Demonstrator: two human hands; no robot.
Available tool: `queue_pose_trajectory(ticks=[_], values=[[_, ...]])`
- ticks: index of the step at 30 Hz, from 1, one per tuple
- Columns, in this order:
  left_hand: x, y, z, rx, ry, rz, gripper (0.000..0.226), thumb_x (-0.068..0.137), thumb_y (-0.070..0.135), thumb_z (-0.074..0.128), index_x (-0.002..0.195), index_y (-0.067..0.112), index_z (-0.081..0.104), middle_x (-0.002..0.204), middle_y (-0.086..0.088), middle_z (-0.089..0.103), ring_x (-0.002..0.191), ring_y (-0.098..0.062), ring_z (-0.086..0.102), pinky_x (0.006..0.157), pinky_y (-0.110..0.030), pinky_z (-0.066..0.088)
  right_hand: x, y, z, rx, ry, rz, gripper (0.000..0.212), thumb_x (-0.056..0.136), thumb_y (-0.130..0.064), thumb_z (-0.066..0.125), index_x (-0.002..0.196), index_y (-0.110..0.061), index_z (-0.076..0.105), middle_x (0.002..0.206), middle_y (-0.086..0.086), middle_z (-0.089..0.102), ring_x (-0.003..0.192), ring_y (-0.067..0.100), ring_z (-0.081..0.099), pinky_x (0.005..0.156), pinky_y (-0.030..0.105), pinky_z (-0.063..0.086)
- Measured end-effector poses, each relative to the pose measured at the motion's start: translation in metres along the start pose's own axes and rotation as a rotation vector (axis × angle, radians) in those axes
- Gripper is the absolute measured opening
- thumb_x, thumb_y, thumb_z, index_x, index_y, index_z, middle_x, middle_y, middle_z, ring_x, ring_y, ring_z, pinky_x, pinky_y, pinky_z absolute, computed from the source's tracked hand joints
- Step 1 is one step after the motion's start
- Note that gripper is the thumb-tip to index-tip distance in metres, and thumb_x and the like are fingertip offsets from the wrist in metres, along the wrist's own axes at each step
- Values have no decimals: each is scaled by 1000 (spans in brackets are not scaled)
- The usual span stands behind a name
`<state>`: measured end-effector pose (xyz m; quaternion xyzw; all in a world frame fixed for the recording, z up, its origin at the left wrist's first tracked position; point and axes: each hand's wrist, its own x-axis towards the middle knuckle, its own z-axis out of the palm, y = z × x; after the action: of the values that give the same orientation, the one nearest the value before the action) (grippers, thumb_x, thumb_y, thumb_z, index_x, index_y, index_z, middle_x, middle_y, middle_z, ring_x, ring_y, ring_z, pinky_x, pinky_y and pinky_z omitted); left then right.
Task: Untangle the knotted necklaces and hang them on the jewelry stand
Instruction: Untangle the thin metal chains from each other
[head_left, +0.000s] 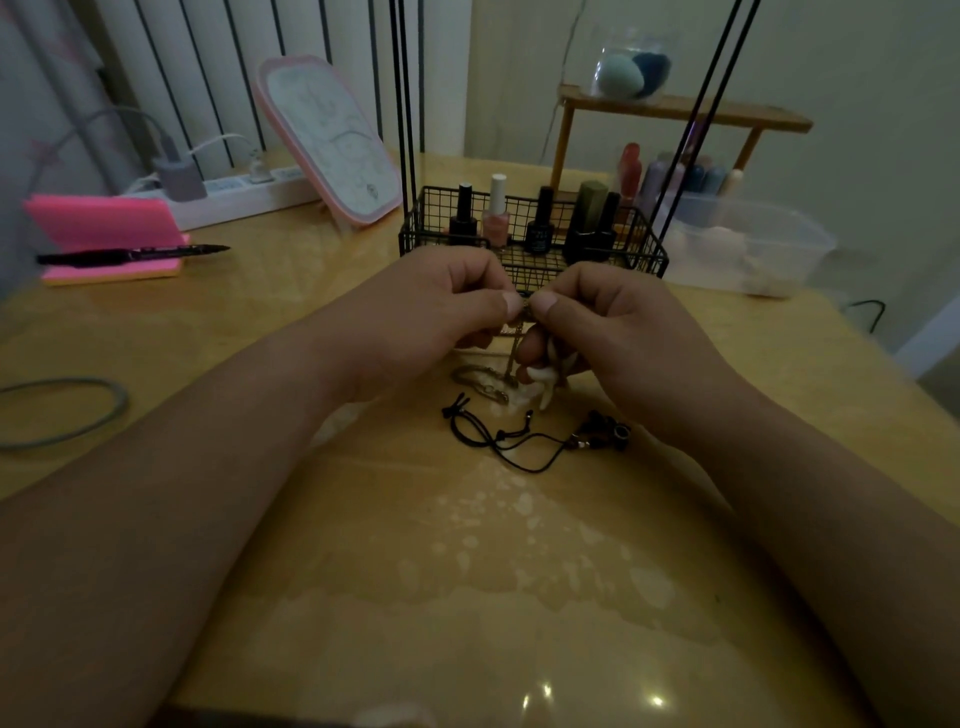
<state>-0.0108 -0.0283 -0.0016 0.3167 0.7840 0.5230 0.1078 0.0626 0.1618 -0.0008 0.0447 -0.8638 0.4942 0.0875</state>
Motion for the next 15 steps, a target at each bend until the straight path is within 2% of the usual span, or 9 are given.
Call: queue_pose_trajectory(ticks=[4,7,12,15], values=[[0,1,1,-84,-25,-31,17,102,16,61,86,17,64,73,3,57,68,-9,53,67,-24,46,-1,0,0,8,-1,-5,16,107,-24,55,102,-15,67,83,-2,78,76,13,75,69,24,59],[0,0,0,-124,-50,-41,17,103,16,60,87,18,63,76,1,57,71,-11,53,67,-24,47,-1,-1,-1,9,5,-16,15,107,-23,55,103,-14,66,82,-2,78,75,12,75,66,21,56],[-1,2,1,-55,-15,-26,15,103,15,61,89,16,64,79,2,61,75,-11,57,72,-25,51,-2,-2,0,-40,16,-44,11,106,-23,58,102,-17,66,82,-4,78,76,11,75,71,35,60],[0,3,0,62,23,28,15,100,17,63,85,18,66,78,1,61,75,-12,56,73,-30,50,-3,-1,1,-101,20,-95,7,103,-23,62,100,-18,66,82,-4,77,77,7,75,72,35,63]])
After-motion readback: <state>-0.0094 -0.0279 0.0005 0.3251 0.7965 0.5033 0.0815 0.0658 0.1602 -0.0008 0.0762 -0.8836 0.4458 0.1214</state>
